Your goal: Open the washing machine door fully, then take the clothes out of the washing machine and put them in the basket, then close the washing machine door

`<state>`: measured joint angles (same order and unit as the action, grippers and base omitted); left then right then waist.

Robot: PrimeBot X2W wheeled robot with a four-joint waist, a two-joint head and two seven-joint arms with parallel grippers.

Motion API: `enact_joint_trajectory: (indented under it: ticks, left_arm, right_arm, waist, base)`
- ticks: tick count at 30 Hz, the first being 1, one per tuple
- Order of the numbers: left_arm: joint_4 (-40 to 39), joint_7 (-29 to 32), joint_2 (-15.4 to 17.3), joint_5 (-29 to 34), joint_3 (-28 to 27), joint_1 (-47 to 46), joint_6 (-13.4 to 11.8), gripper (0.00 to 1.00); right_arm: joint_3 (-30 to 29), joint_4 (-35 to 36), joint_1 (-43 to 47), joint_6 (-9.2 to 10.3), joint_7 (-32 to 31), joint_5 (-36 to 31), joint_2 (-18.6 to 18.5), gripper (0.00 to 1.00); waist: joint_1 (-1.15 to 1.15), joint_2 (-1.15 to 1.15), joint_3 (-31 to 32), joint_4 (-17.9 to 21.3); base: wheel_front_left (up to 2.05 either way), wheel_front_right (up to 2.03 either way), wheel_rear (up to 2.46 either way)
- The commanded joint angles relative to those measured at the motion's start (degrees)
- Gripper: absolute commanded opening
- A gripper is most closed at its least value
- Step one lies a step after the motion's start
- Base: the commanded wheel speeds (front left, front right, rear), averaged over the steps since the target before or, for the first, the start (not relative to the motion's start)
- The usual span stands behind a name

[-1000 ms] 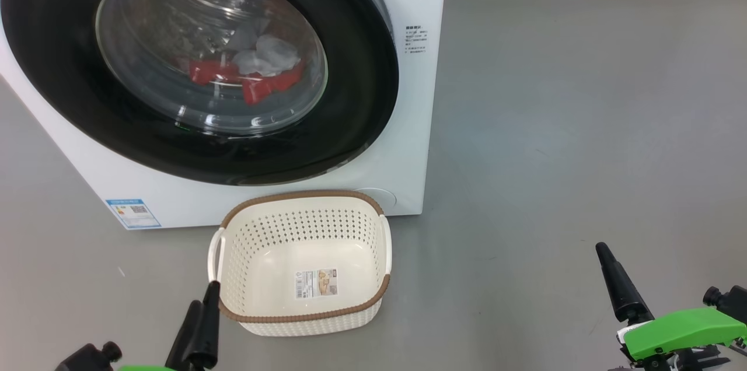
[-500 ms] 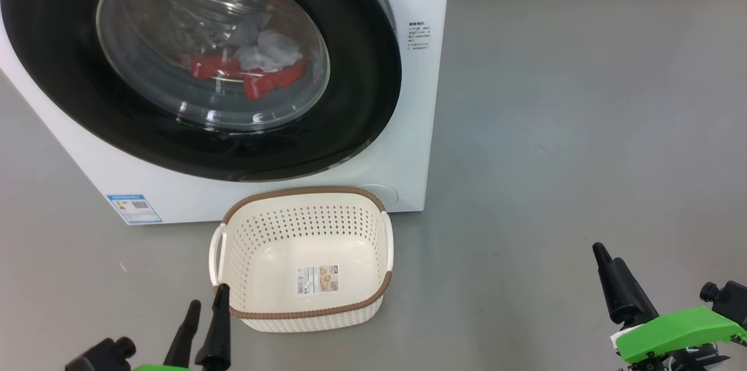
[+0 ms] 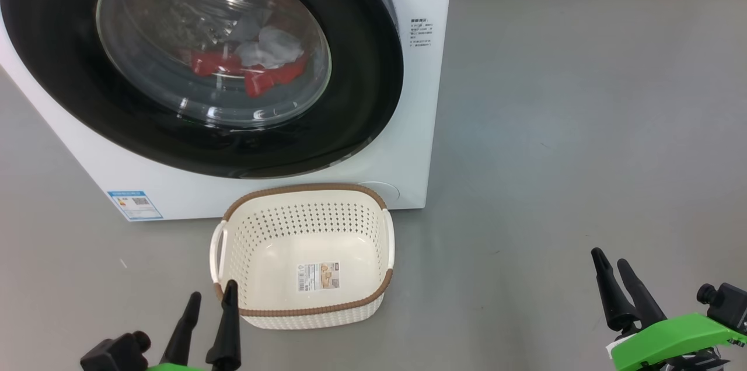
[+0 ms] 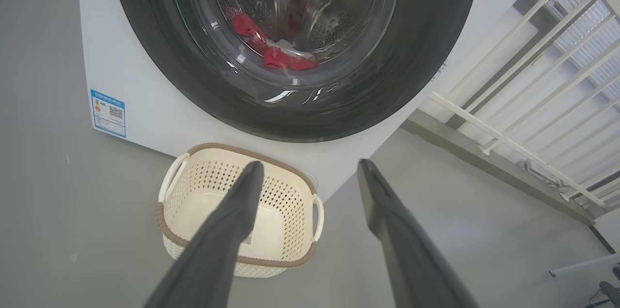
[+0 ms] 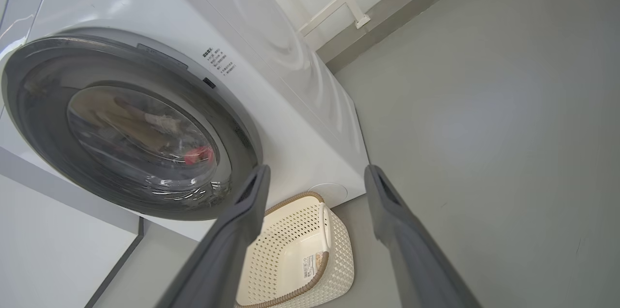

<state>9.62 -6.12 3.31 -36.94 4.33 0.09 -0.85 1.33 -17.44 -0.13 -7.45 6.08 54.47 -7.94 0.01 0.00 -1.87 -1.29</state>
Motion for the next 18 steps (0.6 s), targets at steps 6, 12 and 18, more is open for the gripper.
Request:
enact_joint_trajectory:
  ticks: [6,12,18]
  left_arm:
    - [-2.73,-1.67,1.29,5.55,-0.22,-0.3,-1.43,1.0]
    - [-3.56,-2.68,1.59,9.85,0.5,-0.13,-2.24,1.0]
    - [-4.13,-3.7,1.82,14.05,1.03,0.13,-3.05,1.0]
  right_arm:
    - [1.69,1.9,-0.39,-0.03,1.73,-4.08,-1.75,1.0]
    - [2.33,1.9,-0.12,-0.03,2.74,-6.83,-2.26,1.0]
    - [2.65,1.92,0.07,-0.03,3.75,-9.87,-2.68,1.0]
  waist:
    - [0.0,0.0,0.0,-0.04]
    - [0.0,0.0,-0.24,-0.15]
    - [0.0,0.0,-0.3,-0.17]
  base:
    - [0.0,0.0,0.0]
    - [0.0,0.0,0.0]
    - [0.0,0.0,0.0]
